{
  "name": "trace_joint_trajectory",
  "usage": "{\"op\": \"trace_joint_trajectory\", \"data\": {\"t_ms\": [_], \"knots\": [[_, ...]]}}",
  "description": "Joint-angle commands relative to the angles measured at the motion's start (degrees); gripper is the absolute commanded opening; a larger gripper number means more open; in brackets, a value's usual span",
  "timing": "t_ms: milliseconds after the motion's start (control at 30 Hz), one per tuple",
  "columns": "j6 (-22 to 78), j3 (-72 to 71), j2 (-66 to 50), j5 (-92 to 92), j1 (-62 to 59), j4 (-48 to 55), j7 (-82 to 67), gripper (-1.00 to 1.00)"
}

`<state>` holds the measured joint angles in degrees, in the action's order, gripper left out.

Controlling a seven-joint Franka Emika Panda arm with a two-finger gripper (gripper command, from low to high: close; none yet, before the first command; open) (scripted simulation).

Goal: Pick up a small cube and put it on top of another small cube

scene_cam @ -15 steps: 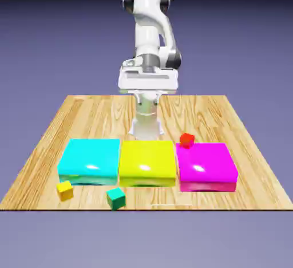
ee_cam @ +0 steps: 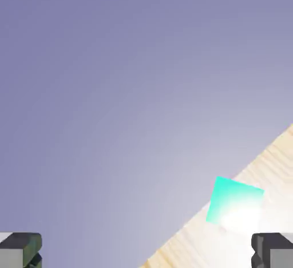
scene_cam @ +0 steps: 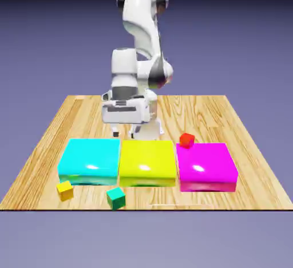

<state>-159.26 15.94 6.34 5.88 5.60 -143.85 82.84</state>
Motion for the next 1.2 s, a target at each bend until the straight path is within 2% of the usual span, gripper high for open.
{"op": "trace_joint_trajectory", "data": {"t_ms": [0,933,1000,1133,1167], "knots": [[0.91,0.99,-1.63,0.36,0.31,1.06,2.50,0.00],[26.38,28.53,-47.09,10.52,8.80,30.69,72.25,0.00],[26.49,28.64,-47.29,10.56,8.84,30.81,72.55,0.00],[19.56,23.40,-54.08,14.57,4.01,31.11,70.49,0.00],[19.56,23.39,-54.08,14.57,4.01,31.11,70.49,-1.00]]}}
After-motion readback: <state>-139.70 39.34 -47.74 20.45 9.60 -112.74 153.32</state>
